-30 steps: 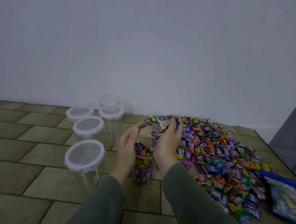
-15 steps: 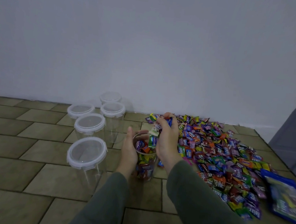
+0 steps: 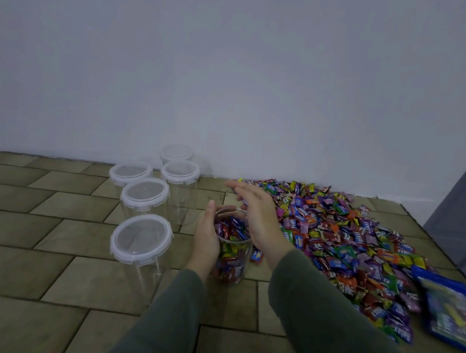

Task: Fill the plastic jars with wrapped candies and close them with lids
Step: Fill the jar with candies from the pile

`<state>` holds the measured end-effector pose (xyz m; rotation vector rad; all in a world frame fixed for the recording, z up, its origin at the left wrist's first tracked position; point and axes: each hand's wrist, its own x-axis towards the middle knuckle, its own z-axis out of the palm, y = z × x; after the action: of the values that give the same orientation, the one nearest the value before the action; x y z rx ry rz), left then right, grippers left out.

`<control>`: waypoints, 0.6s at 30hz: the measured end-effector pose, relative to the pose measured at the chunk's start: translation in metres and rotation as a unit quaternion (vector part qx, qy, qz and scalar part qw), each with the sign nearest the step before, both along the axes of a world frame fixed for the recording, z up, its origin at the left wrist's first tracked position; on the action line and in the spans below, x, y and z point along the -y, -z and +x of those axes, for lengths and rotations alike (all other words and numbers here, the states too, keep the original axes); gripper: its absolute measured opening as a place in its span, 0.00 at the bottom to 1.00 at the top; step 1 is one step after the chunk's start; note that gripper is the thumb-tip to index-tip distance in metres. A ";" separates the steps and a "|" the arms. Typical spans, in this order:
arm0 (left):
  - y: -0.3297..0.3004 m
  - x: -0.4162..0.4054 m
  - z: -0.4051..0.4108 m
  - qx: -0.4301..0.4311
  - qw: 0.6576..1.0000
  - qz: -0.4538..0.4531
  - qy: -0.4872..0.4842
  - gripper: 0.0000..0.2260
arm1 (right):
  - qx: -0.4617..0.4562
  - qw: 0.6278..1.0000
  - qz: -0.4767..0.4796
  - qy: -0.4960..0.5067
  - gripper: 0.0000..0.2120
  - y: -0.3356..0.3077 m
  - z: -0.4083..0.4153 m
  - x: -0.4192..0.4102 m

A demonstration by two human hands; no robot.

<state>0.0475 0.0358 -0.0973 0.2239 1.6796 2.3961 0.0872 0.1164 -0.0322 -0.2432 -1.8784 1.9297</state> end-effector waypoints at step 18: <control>0.000 -0.004 -0.004 0.055 0.998 0.039 -0.018 0.18 | 0.181 0.729 0.643 -0.152 0.11 -0.009 -0.002 0.001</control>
<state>0.0436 0.0395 -0.0977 0.0714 1.5558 2.4553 0.0852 0.1158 -0.0230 0.1653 -3.1523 0.2813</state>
